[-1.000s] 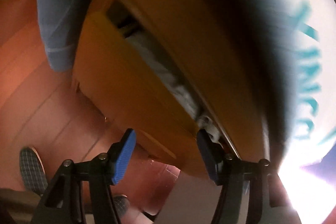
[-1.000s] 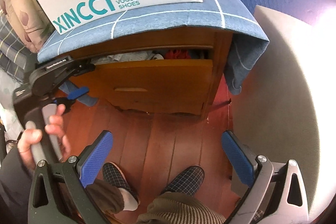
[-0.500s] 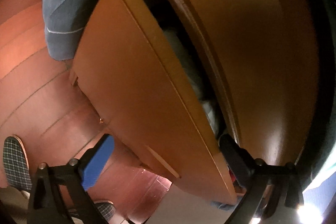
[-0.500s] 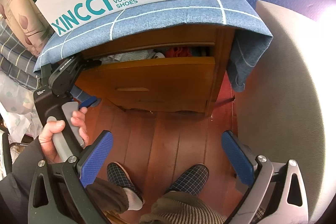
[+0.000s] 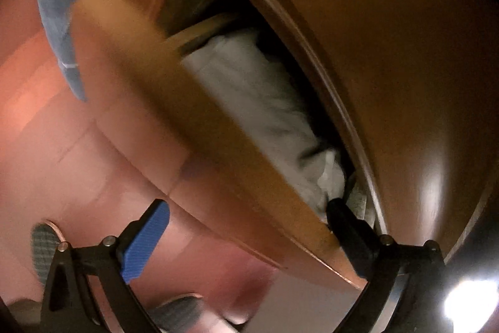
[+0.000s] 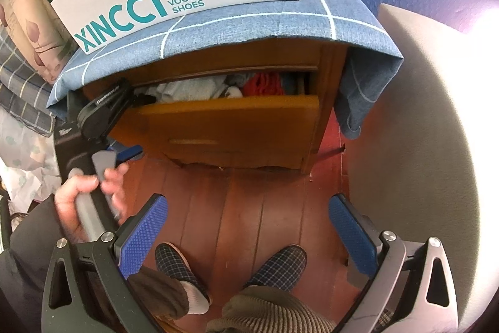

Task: Take underwear out of drawer
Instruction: 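Hook the left gripper on the drawer front and pull it open, then lower the left gripper into the drawer and grasp the beige underwear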

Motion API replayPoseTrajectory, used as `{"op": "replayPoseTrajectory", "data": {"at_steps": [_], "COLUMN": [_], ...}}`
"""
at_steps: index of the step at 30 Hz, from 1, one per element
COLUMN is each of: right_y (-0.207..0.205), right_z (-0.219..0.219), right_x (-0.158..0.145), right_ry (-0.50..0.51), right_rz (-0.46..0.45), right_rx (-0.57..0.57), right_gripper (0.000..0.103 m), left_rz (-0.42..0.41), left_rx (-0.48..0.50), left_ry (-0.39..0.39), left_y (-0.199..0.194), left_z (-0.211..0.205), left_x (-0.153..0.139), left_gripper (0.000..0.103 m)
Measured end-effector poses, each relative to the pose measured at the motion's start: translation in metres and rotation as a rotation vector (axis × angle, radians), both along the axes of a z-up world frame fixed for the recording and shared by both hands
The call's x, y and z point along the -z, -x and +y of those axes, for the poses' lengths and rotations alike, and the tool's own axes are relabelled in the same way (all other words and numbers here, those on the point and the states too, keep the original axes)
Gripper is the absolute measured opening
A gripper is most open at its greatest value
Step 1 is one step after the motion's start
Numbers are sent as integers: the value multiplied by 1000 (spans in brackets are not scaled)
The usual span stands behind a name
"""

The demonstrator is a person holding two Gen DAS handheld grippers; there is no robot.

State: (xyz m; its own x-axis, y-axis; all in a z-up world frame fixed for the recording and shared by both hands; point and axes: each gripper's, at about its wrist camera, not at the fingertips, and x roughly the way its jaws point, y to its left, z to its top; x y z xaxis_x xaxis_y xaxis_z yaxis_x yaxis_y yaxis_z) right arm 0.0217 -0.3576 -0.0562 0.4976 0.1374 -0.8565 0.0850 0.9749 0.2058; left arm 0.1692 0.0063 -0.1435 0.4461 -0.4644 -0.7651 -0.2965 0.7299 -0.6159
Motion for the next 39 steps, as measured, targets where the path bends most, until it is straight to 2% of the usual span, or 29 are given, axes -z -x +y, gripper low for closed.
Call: {"op": "replayPoseTrajectory", "data": {"at_steps": [7, 10, 16, 18, 24, 30, 31, 32, 34, 35, 39], "right_y": [3, 2, 3, 2, 3, 0, 0, 0, -3, -4, -3], "right_z": [-3, -1, -3, -3, -3, 0, 0, -1, -1, -1, 4], "right_x": [-2, -5, -7, -7, -7, -5, -4, -4, -3, -2, 0], "right_ry": [-19, -10, -11, -6, -14, 9, 8, 2, -11, -15, -7], "right_rz": [-10, -15, -20, -18, -9, 18, 20, 23, 32, 36, 40], "right_rx": [8, 8, 11, 12, 18, 11, 12, 13, 9, 6, -11], "right_gripper": [102, 102, 102, 102, 102, 102, 102, 102, 102, 102, 102], "left_rz": [62, 84, 147, 162, 191, 196, 195, 191, 191, 194, 211], "left_rx": [148, 193, 254, 264, 288, 269, 260, 257, 239, 237, 237], "left_ry": [-107, -170, -231, -243, -256, -260, -261, -270, -282, -296, -350], "left_y": [35, 50, 72, 70, 80, 79, 75, 76, 75, 78, 77], "left_z": [-9, -16, -28, -30, -23, -31, -31, -12, -11, 4, 2], "left_x": [-7, -9, -10, -6, -20, -28, -38, -42, -44, -47, -52], "left_gripper": [103, 103, 103, 103, 103, 103, 103, 103, 103, 103, 101]}}
